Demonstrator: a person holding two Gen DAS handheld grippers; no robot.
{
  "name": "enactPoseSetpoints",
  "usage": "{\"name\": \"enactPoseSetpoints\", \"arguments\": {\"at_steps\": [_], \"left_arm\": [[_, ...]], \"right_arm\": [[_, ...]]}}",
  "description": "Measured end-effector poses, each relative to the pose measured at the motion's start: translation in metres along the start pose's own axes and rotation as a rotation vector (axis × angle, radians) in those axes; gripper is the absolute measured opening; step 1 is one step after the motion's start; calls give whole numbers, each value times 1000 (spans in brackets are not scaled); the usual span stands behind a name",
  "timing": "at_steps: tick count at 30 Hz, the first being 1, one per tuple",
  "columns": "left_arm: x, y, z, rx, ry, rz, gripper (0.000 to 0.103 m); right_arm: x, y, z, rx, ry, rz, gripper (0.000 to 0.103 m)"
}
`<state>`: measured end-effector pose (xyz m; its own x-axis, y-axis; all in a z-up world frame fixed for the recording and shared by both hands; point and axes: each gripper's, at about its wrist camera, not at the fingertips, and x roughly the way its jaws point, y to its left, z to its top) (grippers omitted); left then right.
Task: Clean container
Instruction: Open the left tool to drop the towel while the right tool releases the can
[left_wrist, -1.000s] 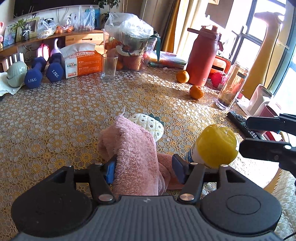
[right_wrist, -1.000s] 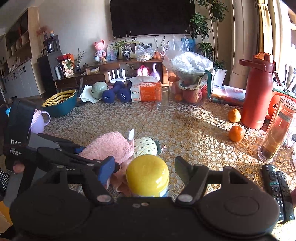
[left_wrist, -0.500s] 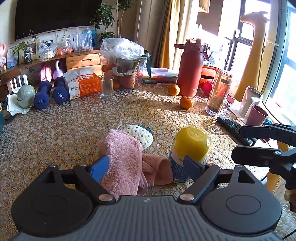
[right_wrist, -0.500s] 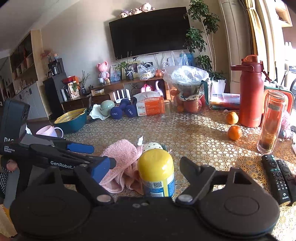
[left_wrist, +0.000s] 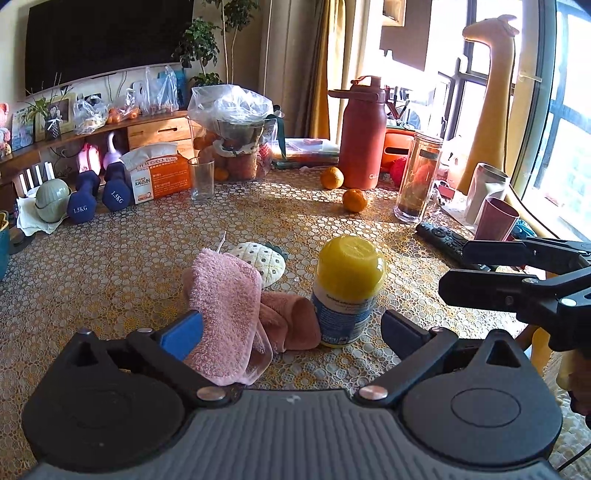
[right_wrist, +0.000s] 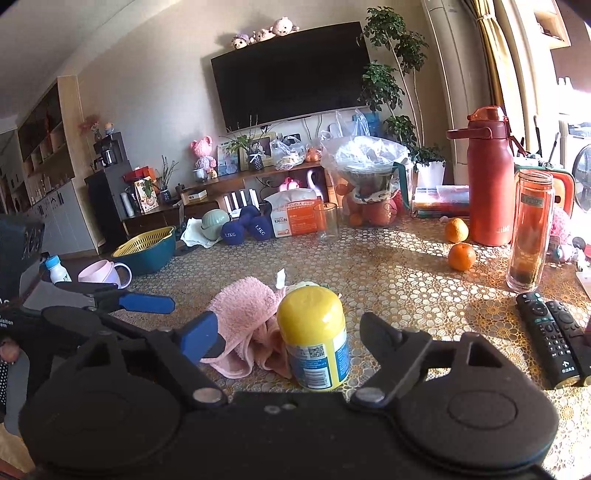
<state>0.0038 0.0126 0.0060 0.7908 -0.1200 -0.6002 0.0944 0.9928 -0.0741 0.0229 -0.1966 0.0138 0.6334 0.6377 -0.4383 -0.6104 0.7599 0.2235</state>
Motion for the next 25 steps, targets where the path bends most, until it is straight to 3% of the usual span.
{"name": "enactPoseSetpoints", "arguments": {"at_steps": [25], "left_arm": [[-3,-5,-14,-5,5,4,103]], "right_arm": [[-3,-3,-12,45,11,-14,84]]}}
